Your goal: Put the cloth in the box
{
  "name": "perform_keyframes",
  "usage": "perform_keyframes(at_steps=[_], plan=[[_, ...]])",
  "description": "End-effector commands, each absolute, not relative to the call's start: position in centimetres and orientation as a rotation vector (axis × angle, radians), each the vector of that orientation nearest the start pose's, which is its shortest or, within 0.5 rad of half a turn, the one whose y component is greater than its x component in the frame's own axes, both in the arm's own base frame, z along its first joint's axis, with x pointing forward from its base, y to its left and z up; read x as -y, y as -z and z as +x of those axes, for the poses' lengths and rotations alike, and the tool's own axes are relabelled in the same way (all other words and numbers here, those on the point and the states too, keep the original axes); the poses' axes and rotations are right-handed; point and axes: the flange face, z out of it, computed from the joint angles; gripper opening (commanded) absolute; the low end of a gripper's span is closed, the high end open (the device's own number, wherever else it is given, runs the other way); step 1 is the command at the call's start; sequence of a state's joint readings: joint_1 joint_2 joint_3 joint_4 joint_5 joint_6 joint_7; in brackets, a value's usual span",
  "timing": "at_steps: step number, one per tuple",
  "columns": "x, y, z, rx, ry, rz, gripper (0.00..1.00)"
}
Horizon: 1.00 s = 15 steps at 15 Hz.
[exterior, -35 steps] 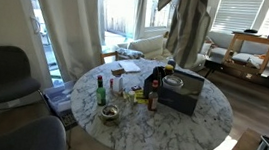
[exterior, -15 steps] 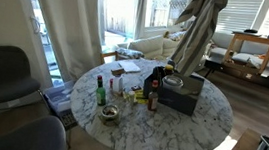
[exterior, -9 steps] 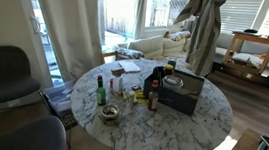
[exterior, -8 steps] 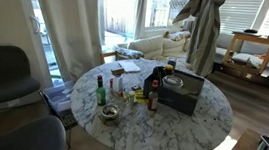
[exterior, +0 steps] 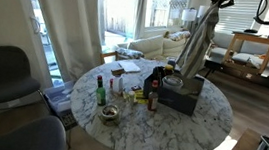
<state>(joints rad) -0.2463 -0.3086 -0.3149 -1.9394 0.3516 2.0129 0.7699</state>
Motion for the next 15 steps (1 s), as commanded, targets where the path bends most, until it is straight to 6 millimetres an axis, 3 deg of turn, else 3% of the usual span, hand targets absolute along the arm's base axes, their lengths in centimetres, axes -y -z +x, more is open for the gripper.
perform_keyframes(at_steps=[1, 5, 15], plan=[[26.9, -63.3, 42.8, -1.755, 0.306, -1.980, 0.02], [24.8, -60.7, 43.1, -1.752, 0.158, -2.034, 0.02], [28.8, -54.8, 42.6, -1.863, 0.007, -2.024, 0.02]])
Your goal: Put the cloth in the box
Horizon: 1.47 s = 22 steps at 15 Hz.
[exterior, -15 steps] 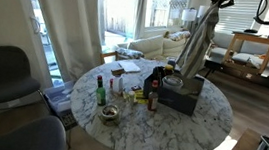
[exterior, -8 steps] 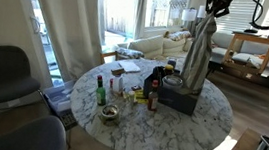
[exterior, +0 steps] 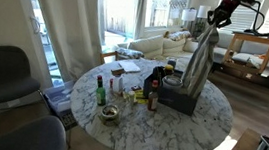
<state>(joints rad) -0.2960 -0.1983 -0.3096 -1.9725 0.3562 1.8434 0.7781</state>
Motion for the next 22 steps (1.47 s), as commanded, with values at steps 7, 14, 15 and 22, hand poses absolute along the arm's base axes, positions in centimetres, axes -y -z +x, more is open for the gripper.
perform_keyframes(at_steps=[7, 14, 15, 22], plan=[[29.8, -53.1, 43.5, -1.898, 0.054, -2.016, 0.06], [25.1, -45.0, 48.0, -1.978, -0.237, -2.051, 0.02], [24.5, -42.8, 48.9, -2.000, -0.288, -2.049, 0.02], [26.0, -32.7, 52.3, -2.253, -0.509, -1.987, 0.02]])
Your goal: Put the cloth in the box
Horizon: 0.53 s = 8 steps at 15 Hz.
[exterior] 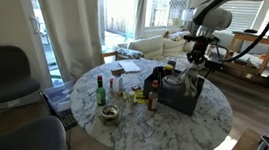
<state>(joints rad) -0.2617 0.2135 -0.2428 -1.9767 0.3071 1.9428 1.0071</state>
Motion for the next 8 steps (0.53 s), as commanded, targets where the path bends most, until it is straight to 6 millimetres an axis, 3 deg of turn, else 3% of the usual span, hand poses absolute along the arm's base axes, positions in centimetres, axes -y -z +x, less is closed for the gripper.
perform_keyframes(at_steps=[1, 4, 7, 8], plan=[[26.6, -32.1, 52.5, -2.315, -0.497, -1.986, 0.02], [28.3, -30.4, 53.1, -2.459, -0.440, -2.006, 0.02], [29.1, -29.3, 53.6, -2.475, -0.450, -2.069, 0.03], [29.3, -29.3, 53.8, -2.460, -0.467, -2.085, 0.31]])
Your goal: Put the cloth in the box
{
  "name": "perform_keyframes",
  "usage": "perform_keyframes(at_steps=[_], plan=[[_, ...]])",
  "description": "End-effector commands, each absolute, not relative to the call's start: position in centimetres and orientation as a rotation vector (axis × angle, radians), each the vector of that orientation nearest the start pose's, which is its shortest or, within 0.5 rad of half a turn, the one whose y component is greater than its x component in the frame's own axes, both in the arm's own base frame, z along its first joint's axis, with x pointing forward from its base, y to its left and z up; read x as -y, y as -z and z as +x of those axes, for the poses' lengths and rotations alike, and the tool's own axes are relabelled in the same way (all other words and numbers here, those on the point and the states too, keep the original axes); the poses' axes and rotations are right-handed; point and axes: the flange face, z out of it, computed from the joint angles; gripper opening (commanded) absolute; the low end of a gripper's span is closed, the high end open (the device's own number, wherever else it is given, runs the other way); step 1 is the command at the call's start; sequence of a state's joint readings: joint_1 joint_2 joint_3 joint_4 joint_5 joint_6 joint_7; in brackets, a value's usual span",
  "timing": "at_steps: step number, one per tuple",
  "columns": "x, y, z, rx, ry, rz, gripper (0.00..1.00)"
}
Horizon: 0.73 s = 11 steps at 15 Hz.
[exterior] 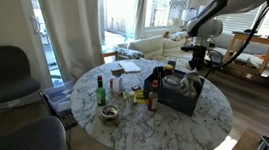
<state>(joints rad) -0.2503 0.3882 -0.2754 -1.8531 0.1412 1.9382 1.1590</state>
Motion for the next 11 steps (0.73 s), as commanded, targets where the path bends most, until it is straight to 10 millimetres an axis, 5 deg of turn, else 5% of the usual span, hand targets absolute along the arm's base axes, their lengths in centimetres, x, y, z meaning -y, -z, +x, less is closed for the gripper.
perform_keyframes(at_steps=[1, 4, 7, 8, 11], plan=[[29.3, -29.8, 53.9, -2.431, -0.479, -2.101, 0.32], [29.8, -33.0, 54.5, -2.390, -0.440, -2.131, 0.52], [30.4, -38.8, 54.7, -2.213, -0.390, -2.198, 0.77], [30.0, -35.5, 55.2, -2.316, -0.397, -2.158, 0.58], [30.4, -39.4, 55.0, -2.247, -0.357, -2.193, 0.77]])
